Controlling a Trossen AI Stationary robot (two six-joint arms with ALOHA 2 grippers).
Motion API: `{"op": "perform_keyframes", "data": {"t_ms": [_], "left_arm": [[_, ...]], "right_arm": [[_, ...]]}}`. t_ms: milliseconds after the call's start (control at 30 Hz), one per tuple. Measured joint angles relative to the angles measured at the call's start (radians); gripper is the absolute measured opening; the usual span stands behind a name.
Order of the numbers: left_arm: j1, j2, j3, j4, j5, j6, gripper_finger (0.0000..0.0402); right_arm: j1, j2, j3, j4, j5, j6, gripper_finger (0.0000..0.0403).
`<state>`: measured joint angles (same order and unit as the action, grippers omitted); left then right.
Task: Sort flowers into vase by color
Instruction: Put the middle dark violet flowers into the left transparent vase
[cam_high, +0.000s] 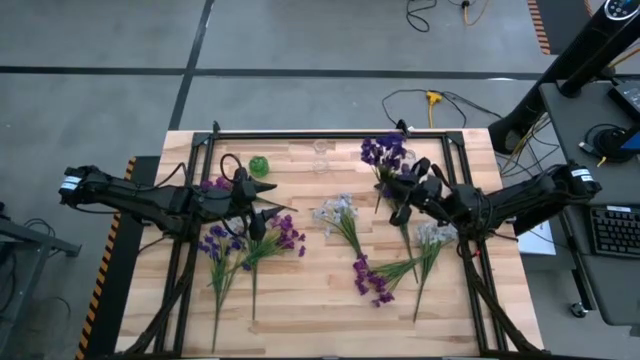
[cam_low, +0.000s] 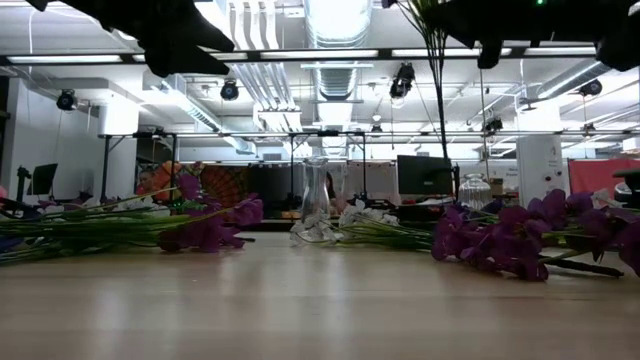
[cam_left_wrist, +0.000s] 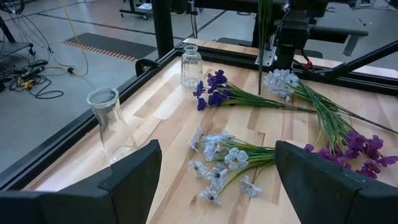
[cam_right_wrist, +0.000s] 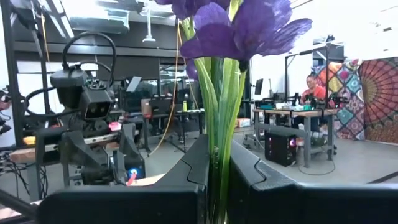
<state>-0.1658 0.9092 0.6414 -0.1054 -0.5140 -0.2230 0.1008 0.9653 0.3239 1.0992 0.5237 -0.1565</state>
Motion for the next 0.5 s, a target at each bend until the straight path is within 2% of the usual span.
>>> {"op": "perform_keyframes", "data": {"t_ms": [333, 500], "left_arm": [[0.000, 0.000, 0.000, 0.001, 0.000, 0.000, 0.0294], [0.000, 0.000, 0.000, 0.022, 0.000, 0.000, 0.0294]], "right_arm": [[-0.008, 0.000, -0.004, 0.055, -0.010, -0.007, 0.0018], [-0.070, 0.053, 0.021, 0.152, -0.101, 0.005, 0.0018]]}}
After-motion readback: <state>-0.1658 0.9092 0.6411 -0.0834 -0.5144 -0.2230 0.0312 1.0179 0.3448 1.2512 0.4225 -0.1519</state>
